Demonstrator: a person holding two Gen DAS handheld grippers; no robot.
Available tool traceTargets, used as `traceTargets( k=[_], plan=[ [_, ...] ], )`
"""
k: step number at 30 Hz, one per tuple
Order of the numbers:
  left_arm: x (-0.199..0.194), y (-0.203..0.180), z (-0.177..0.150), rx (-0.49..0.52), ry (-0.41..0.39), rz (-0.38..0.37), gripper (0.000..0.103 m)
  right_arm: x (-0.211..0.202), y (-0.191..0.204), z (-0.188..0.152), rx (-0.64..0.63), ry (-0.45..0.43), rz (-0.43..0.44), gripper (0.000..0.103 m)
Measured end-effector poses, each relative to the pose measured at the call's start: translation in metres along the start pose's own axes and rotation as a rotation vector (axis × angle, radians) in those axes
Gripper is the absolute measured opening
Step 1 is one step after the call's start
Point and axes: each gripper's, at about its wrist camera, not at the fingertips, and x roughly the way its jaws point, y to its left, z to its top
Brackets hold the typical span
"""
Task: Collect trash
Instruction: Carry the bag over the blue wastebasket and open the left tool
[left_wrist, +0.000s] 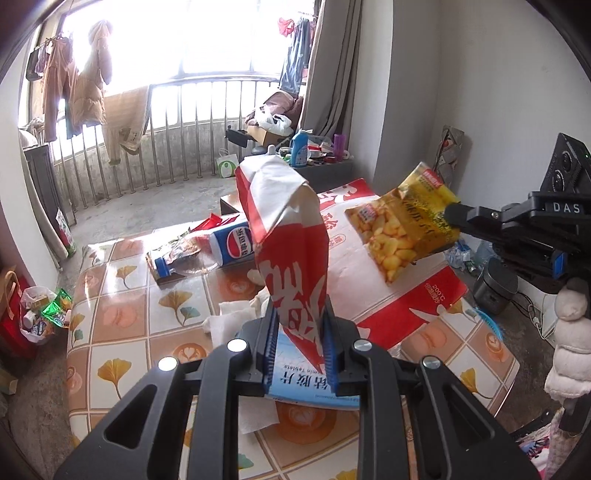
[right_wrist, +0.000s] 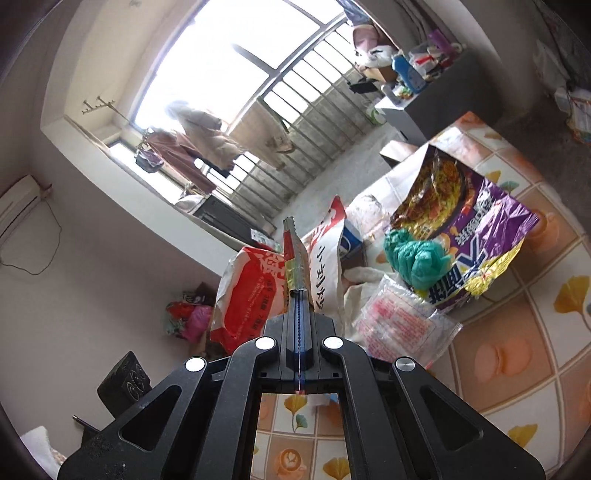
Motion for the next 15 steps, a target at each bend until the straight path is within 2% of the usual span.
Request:
traceTargets(
  k=[3, 6, 10, 12, 15],
  plan=[
    [-0.001, -0.028, 0.022, 0.053, -0.029, -0.06, 0.021, -0.045, -0.008, 0.011, 0.001, -0.134, -0.038, 0.0],
    [0.009, -0.072, 0.043, 0.129, -0.034, -0.161, 0.021, -0.102, -0.03, 0.017, 0.035, -0.271, -0.112, 0.0],
    [0.042, -0.15, 0.065, 0.218, 0.031, -0.335, 0.021, -0.172, -0.067, 0.016, 0.103, -0.437, -0.262, 0.0],
    [0.063, -0.193, 0.072, 0.273, 0.07, -0.405, 0.021, -0.198, -0.089, 0.011, 0.145, -0.491, -0.358, 0.0],
    [0.103, -0.262, 0.073, 0.353, 0.174, -0.485, 0.021, -0.222, -0.127, 0.002, 0.22, -0.538, -0.489, 0.0]
  ],
)
